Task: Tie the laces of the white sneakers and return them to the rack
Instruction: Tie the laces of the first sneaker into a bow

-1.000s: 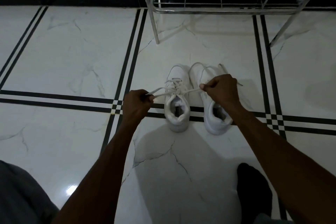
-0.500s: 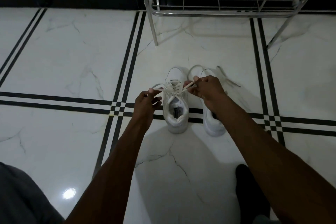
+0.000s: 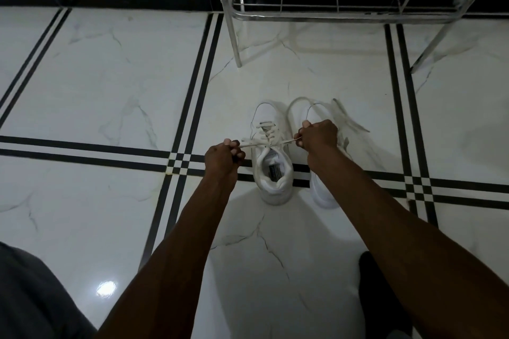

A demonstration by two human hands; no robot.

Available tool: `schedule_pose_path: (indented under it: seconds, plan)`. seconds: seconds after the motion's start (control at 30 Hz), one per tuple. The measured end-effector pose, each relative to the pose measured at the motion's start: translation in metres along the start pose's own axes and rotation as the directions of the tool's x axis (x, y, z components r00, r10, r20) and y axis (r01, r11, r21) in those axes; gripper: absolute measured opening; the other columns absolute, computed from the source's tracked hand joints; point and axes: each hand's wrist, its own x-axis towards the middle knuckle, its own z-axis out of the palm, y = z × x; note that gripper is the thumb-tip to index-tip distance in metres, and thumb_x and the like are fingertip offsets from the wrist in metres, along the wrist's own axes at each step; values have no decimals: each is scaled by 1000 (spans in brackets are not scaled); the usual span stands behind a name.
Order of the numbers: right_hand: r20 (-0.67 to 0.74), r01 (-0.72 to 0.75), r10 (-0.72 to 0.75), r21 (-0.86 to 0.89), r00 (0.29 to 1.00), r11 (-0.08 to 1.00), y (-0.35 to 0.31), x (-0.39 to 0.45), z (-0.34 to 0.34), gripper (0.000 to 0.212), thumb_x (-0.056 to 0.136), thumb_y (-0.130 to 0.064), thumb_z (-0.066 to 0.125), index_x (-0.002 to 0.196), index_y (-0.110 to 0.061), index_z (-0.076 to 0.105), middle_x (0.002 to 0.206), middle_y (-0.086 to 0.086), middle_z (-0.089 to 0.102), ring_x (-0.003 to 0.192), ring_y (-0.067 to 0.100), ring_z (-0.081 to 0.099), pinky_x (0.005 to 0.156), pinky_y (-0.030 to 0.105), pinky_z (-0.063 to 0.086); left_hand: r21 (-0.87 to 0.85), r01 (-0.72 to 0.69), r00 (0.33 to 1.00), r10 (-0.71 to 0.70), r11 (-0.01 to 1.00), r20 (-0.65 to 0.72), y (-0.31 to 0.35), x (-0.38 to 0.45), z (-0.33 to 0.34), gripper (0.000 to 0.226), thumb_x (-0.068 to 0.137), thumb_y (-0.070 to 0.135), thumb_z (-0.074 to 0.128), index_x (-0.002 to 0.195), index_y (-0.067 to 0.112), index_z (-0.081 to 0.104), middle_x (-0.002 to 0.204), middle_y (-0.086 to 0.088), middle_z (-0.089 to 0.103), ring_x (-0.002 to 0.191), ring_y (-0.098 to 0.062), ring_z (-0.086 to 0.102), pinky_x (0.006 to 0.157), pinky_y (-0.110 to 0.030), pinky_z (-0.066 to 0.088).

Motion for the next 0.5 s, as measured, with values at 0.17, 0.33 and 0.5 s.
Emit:
schedule_pose_path:
  seconds: [0.17, 0.33, 0.5]
  plan:
    - [-9, 118, -120, -126, 993, 985, 3, -3, -1, 21, 91, 0, 54, 74, -10, 47, 69, 7, 61, 57, 21, 62, 57, 36, 52, 80, -20, 999, 17, 997, 38, -1, -1, -6, 27, 103, -4, 37, 84, 8, 51, 74, -6, 59, 48, -6, 50, 51, -21, 49]
    - [263, 319, -268, -177, 927, 931, -13, -13, -19, 28, 87, 12, 44, 90, -15, 45, 84, 9, 63, 72, 28, 67, 55, 36, 55, 446, -315, 947, 304, 838, 98, 5, -7, -18, 17, 99, 6, 60, 115, 5, 55, 109, -8, 73, 72, -19, 66, 66, -30, 55]
    - [567, 798, -566, -357, 598, 486, -24, -11, -34, 42, 91, 1, 61, 130, -12, 61, 131, 7, 61, 116, 19, 57, 98, 22, 47, 709, -662, 732, 415, 245, 540, 8, 2, -17, 59, 91, -5, 59, 142, 24, 52, 144, 0, 55, 109, -34, 66, 91, -40, 59]
